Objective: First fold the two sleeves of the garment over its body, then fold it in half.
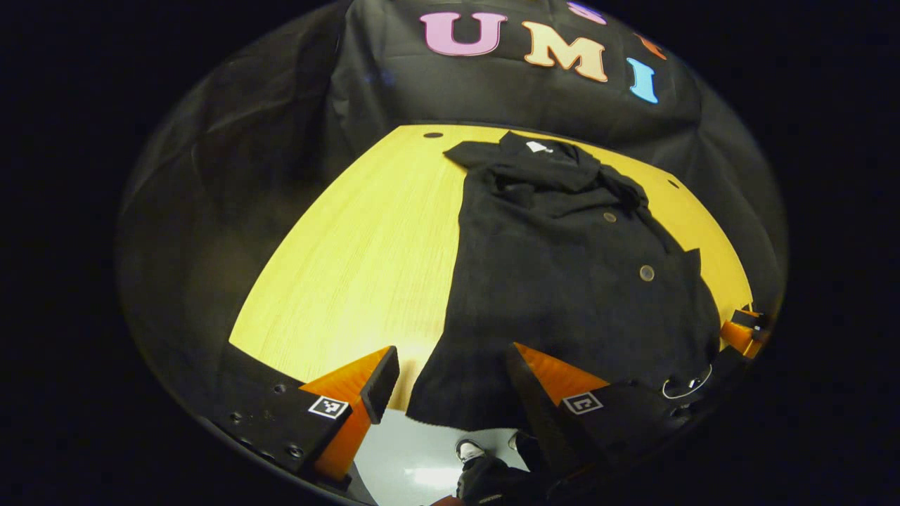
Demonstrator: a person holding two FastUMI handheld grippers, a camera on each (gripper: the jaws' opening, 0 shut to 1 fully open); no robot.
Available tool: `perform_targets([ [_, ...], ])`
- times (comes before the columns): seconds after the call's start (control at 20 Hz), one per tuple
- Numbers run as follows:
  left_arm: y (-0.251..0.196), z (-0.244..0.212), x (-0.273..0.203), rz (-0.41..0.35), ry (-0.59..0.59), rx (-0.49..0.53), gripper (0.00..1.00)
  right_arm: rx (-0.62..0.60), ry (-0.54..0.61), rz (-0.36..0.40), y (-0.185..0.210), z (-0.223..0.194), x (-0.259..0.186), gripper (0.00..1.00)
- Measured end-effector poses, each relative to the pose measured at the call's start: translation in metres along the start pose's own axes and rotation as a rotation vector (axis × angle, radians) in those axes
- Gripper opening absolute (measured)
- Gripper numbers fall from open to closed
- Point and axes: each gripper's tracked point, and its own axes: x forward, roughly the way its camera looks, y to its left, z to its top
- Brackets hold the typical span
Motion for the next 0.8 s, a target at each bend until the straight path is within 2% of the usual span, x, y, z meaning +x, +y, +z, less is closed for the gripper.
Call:
perform_targets([
  [0.1, 0.004, -0.012, 0.003, -0.018, 0.011, -0.002, 0.95, 0.012, 0.024, -0.019, 0.004, -0.014, 0.005, 0.93],
  [0.15, 0.006, -0.017, 0.004, -0.028, 0.014, -0.005, 0.95, 0.009, 0.034, -0.03, 0.007, -0.02, 0.009, 0.98],
  [0.2, 0.008, -0.019, 0.004, -0.031, 0.008, -0.008, 0.96, 0.0, 0.049, -0.047, 0.009, -0.026, 0.014, 0.98],
  [0.25, 0.008, -0.015, 0.005, -0.043, -0.014, 0.008, 0.97, -0.014, 0.078, -0.051, 0.011, -0.035, 0.013, 0.93],
  [0.3, 0.007, -0.016, 0.005, -0.055, -0.02, 0.02, 0.94, -0.016, 0.051, -0.062, 0.012, -0.031, 0.016, 0.93],
  [0.35, 0.007, -0.015, 0.006, -0.059, -0.031, 0.047, 0.93, -0.007, 0.061, -0.058, 0.014, -0.03, 0.015, 0.98],
  [0.45, 0.009, -0.015, 0.009, -0.065, -0.061, 0.103, 0.93, 0.011, 0.054, -0.054, 0.015, -0.031, 0.016, 0.92],
  [0.55, 0.009, -0.015, 0.01, -0.066, -0.067, 0.095, 0.91, 0.007, 0.059, -0.036, 0.021, -0.03, 0.016, 0.82],
  [0.6, 0.01, -0.014, 0.01, -0.059, -0.069, 0.075, 0.82, -0.003, 0.061, -0.023, 0.023, -0.029, 0.017, 0.79],
  [0.65, 0.008, -0.015, 0.012, -0.06, -0.065, 0.058, 0.76, -0.007, 0.065, -0.003, 0.026, -0.029, 0.02, 0.62],
  [0.8, -0.007, -0.009, 0.016, -0.12, -0.079, 0.027, 0.31, 0.01, 0.079, 0.054, 0.034, -0.026, 0.022, 0.27],
])
